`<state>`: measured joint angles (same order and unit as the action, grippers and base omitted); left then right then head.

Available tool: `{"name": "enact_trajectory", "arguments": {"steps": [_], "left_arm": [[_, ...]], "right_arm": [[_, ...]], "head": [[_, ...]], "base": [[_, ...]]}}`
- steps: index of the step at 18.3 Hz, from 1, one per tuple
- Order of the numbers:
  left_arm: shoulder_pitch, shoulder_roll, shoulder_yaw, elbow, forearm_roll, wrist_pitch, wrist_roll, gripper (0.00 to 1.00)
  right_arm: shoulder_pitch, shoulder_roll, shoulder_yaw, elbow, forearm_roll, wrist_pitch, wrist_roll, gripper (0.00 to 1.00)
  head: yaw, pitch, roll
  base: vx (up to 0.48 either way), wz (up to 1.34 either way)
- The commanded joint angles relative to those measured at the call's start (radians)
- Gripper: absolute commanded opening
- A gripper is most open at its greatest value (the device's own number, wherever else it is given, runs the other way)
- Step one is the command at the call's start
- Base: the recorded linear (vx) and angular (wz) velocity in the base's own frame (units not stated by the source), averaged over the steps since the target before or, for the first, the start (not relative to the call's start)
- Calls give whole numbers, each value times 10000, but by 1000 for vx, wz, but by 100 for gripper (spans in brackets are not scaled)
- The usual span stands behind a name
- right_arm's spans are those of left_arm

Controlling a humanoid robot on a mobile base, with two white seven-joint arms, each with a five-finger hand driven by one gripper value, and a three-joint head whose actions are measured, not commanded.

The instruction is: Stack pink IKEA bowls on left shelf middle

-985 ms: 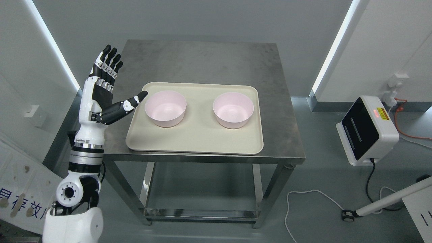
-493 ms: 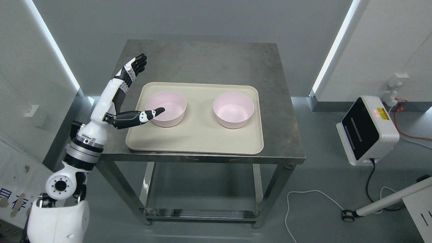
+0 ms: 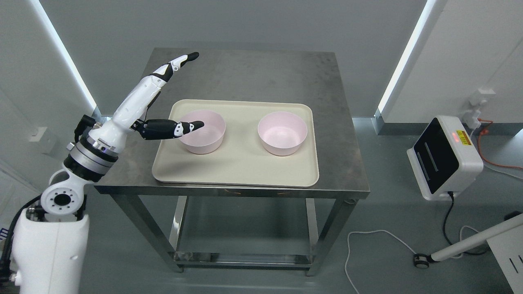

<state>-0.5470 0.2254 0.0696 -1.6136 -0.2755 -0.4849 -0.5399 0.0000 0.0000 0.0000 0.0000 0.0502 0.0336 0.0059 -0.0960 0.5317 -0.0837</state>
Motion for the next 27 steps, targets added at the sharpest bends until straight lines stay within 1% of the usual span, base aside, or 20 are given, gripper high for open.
{"name": "enact_trajectory", "arguments": {"steps": [1, 4, 6, 7, 8, 10, 11, 13, 17, 18, 19, 21, 23, 24, 26, 27], "left_arm": [[-1125, 1734, -1706, 60, -819, 32, -932, 97], [-1172, 1674, -1953, 45, -1401, 322, -1869, 94], [-1263, 1476, -1984, 45, -1402, 538, -2010, 93], [-1325, 1140, -1908, 45, -1402, 660, -1964, 93], [-1280, 605, -1695, 30, -1402, 813, -1964, 93], [-1234, -148, -1189, -16, -1433, 830, -1872, 93], [-1233, -441, -1004, -32, -1494, 830, -1538, 92], [-1249, -444, -941, -32, -1967, 830, -679, 91], [-1433, -489, -911, -32, -3576, 784, 840, 91], [-1433, -429, -911, -32, -4006, 724, 1010, 91], [-1433, -352, -911, -108, -4359, 693, 1012, 91], [-1768, 213, -926, -200, -5051, 600, 1012, 91], [-2183, 491, -941, -216, -5648, 600, 936, 91], [-2306, 644, -987, -277, -5894, 600, 723, 88], [-2384, 753, -1048, -308, -5973, 646, -226, 83], [-2369, 783, -1216, -308, -6065, 646, -367, 81]], "right_arm": [[261, -175, -108, -337, -502, 17, 2, 100], [261, -175, -123, -337, -502, 2, 2, 100], [261, -175, -107, -337, -502, 17, 2, 100], [261, -175, -107, -337, -502, 2, 2, 100], [261, -175, -107, -337, -502, 2, 2, 100], [261, -175, -123, -337, -502, 17, 2, 100], [261, -175, -108, -337, -502, 2, 2, 100], [261, -175, -108, -337, -502, 17, 2, 100], [261, -175, -107, -337, -502, 17, 2, 100], [261, -175, -107, -337, -502, 17, 2, 100], [261, -175, -107, -337, -502, 17, 2, 100], [261, -175, -107, -337, -502, 2, 2, 100], [261, -175, -108, -337, -502, 17, 2, 100], [261, -175, -107, -337, -502, 17, 2, 100], [261, -175, -107, -337, -502, 17, 2, 100], [261, -175, -123, -337, -502, 2, 2, 100]], "head": [[0, 0, 0], [0, 0, 0], [0, 0, 0], [0, 0, 0], [0, 0, 0], [0, 0, 0], [0, 0, 0], [0, 0, 0], [0, 0, 0], [0, 0, 0], [0, 0, 0], [0, 0, 0], [0, 0, 0], [0, 0, 0], [0, 0, 0], [0, 0, 0]], "base": [[0, 0], [0, 0], [0, 0], [0, 0], [0, 0], [0, 0], [0, 0], [0, 0], [0, 0], [0, 0], [0, 0], [0, 0], [0, 0], [0, 0], [0, 0], [0, 0]]}}
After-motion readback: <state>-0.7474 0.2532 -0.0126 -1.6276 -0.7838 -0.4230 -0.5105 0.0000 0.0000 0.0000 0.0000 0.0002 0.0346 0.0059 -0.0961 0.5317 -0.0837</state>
